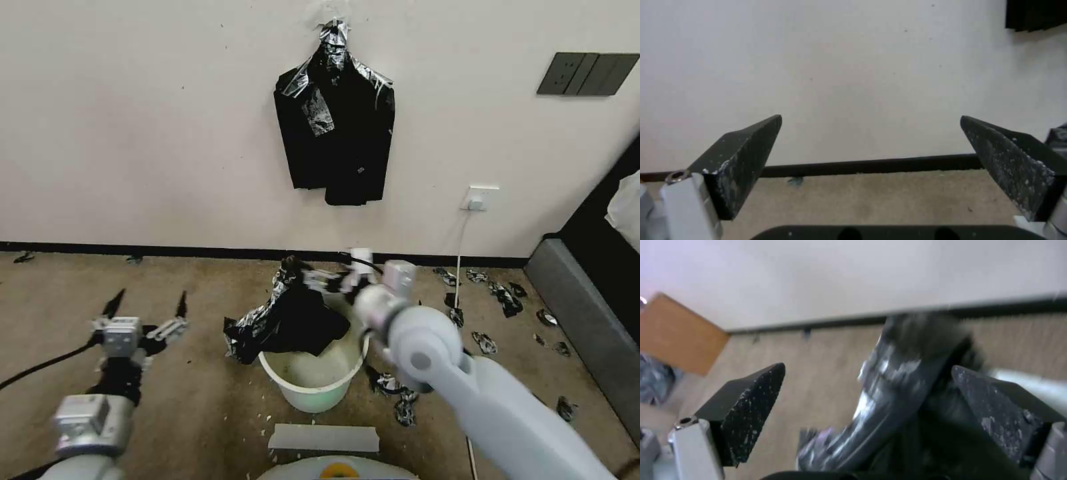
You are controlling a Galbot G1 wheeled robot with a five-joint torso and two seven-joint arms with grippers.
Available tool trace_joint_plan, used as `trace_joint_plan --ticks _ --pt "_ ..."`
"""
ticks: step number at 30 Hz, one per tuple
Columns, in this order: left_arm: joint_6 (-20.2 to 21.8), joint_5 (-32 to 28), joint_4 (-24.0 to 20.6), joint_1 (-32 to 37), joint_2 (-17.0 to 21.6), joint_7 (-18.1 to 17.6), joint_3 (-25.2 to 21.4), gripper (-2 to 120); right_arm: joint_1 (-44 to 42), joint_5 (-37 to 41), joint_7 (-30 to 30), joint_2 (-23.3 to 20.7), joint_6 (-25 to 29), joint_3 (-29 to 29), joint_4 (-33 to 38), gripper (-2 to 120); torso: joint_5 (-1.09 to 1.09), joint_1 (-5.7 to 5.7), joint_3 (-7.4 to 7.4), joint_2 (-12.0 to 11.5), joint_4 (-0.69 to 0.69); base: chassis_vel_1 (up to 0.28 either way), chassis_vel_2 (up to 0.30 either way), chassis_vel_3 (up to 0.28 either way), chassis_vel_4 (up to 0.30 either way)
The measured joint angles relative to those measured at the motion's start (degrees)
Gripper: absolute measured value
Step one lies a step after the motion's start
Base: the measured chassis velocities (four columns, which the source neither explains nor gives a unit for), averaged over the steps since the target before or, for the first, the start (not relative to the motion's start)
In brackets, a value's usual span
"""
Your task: Place a trash bag onto the trash bin.
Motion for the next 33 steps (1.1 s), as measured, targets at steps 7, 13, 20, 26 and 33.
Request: trace_joint_plan --ticks 7,13,20,26,33 --pt "0.2 0.1 0.1 0.7 -0.1 -0.1 -0.2 100 -1.5 -2.6 2.9 4.8 -2.4 -1.7 -4.2 100 0.0 0.0 0.0 0.0 -0.01 0.0 0.0 0.0 0.0" --pt "0.2 0.7 0.2 0.9 -0.9 -0.1 1.1 100 -1.7 -4.7 2.5 7.9 -2.8 -2.1 -7.8 100 0.01 0.0 0.0 0.0 -0.01 0.0 0.0 0.0 0.0" --pt "0.2 1.1 0.5 0.9 -1.1 0.0 1.6 100 -1.7 -7.7 1.3 9.6 -2.9 -2.5 -10.8 100 0.01 0.0 0.0 0.0 -0.01 0.0 0.0 0.0 0.0" --pt "0.1 1.1 0.7 0.8 -1.0 0.0 1.7 100 -1.8 -9.6 0.4 9.9 -3.0 -2.6 -12.2 100 0.01 0.0 0.0 0.0 -0.01 0.0 0.0 0.0 0.0" --pt "0.1 1.1 0.8 0.7 -1.0 0.0 2.2 100 -2.4 -10.9 -0.4 10.8 -3.0 -2.7 -12.9 86 0.01 0.0 0.0 0.0 -0.01 0.0 0.0 0.0 0.0"
